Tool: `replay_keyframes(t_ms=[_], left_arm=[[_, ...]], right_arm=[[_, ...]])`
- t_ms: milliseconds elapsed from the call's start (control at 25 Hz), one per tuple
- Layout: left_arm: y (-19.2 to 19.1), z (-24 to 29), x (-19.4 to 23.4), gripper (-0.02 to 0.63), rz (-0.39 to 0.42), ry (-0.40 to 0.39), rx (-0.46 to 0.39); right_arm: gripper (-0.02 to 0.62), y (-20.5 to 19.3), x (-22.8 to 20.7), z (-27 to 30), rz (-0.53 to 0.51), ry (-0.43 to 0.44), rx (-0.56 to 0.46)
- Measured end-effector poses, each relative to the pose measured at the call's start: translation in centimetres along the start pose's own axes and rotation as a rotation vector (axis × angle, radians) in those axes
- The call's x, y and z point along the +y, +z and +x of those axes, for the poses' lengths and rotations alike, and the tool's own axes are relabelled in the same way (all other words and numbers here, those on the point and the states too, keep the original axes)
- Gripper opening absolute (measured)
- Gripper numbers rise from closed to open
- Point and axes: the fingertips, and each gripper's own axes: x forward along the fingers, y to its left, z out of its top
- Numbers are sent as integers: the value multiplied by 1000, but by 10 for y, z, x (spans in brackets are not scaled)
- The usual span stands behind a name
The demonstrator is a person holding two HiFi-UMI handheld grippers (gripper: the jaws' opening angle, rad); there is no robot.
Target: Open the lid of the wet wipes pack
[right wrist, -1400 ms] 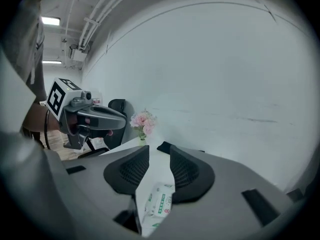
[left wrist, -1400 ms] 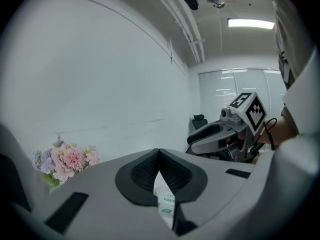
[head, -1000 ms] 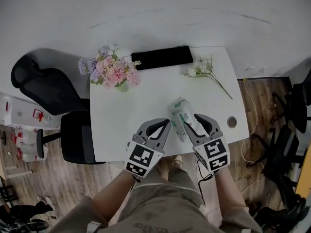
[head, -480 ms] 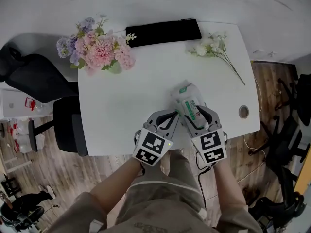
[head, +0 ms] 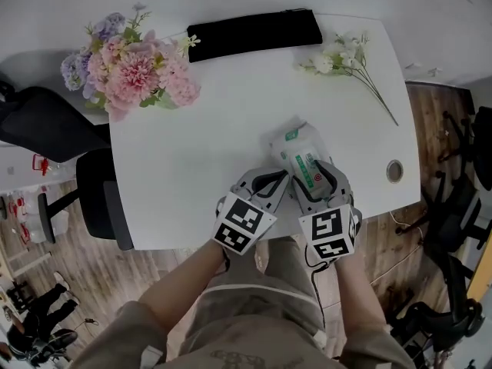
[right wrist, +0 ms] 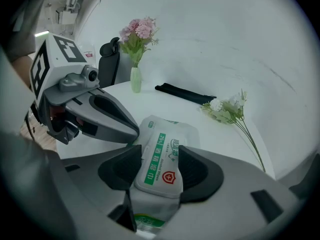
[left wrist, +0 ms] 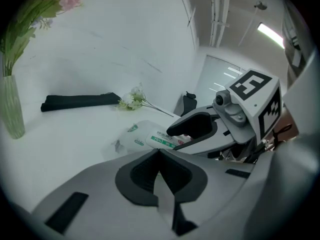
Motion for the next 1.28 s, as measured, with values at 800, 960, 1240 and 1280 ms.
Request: replay_keyframes(t_ms=[800,960,1240,1280], left_arm=[[-11,14,3,15,15,25,39],[-12,16,3,15,-2,24,47],[-14,15,5,15,3,34,61],[-14,15,5,15,2,35,62]], right_arm=[[90,13,9,-9,124,4,-82],[75,16,8,-13,139,13,-92],[38,34,-34,-42,174,-56,-172],[37,31,-45,-44,181,-69,-170]])
